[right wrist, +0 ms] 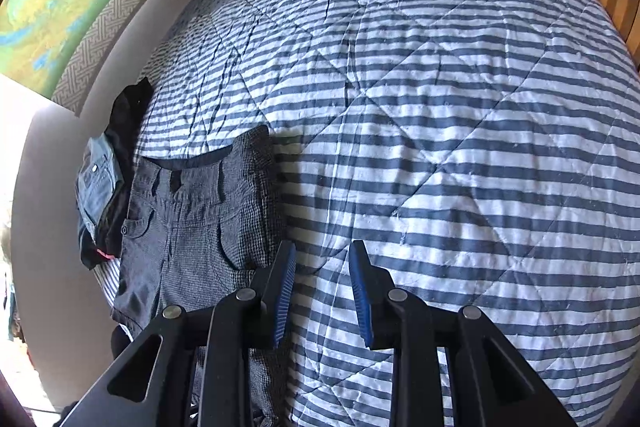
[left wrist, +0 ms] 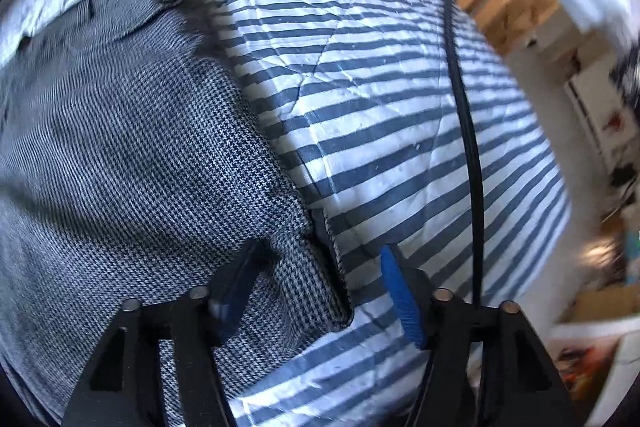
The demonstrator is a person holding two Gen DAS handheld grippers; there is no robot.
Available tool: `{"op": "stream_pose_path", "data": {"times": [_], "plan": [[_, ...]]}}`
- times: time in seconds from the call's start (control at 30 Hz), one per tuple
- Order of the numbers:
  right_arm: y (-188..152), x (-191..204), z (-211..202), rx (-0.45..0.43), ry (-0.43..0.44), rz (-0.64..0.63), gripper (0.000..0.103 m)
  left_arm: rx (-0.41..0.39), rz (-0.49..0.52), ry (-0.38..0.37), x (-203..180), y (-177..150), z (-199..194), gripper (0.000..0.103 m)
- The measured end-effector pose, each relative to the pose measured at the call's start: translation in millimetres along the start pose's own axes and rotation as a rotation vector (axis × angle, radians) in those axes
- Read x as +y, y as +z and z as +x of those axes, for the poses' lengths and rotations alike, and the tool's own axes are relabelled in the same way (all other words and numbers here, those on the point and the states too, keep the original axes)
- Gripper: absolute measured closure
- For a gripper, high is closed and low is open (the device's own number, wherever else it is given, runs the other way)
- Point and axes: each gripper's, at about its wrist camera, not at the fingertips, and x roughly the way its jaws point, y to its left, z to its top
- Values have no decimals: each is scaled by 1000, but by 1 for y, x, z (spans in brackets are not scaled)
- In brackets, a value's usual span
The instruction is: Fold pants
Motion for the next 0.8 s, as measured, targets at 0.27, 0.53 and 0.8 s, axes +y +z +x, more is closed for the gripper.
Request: {"op": "stream_pose_path", "data": {"times": [0.27, 0.53, 0.8], "plan": [[5, 0, 6, 8, 14, 26, 74, -3, -112, -162, 43, -2, -10, 85], [20, 33, 70, 47, 52, 40, 69, -48, -179, -280, 77, -11, -49, 87], [34, 63, 122, 97, -31, 2, 64, -93, -202, -346, 100, -17, -76, 87]]}}
